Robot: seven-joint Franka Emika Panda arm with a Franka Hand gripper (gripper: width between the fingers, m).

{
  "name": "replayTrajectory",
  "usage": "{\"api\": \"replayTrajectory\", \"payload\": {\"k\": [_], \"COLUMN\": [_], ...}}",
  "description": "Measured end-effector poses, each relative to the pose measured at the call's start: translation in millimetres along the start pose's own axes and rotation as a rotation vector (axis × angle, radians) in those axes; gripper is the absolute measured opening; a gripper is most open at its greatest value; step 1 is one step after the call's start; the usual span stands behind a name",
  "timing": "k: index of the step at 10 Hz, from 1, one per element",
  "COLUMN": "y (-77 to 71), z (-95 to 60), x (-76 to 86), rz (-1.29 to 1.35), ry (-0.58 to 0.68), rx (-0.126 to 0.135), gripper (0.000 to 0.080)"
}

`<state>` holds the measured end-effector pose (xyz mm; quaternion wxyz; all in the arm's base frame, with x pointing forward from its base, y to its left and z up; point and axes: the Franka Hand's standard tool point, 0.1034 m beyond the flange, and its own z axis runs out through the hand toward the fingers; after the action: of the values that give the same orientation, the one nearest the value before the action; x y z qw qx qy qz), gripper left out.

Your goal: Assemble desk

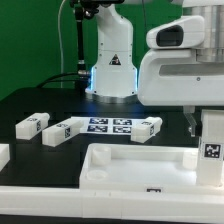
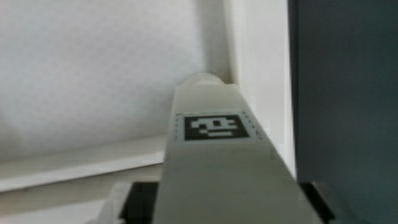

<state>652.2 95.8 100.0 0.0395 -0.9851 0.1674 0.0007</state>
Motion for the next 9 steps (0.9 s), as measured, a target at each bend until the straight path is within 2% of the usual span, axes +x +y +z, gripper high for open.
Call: {"api": "replayTrajectory", "payload": {"k": [2, 4, 7, 8, 9], "y": [1.6, 1.2, 1.4, 1.4, 1.9], "z": [-0.3, 0.0, 0.2, 0.2, -0.5], "x": [1.0, 0.5, 0.7, 0.7, -0.3], "rz": [0.224, 0.45, 0.627, 0.63, 0.632], "ry": [-0.006, -0.007, -0.012, -0.013, -0.039], "rx": [0.012, 0.012, 0.015, 0.014, -0.003], "gripper": [0.029, 0.029, 0.029, 0.029, 0.029]}}
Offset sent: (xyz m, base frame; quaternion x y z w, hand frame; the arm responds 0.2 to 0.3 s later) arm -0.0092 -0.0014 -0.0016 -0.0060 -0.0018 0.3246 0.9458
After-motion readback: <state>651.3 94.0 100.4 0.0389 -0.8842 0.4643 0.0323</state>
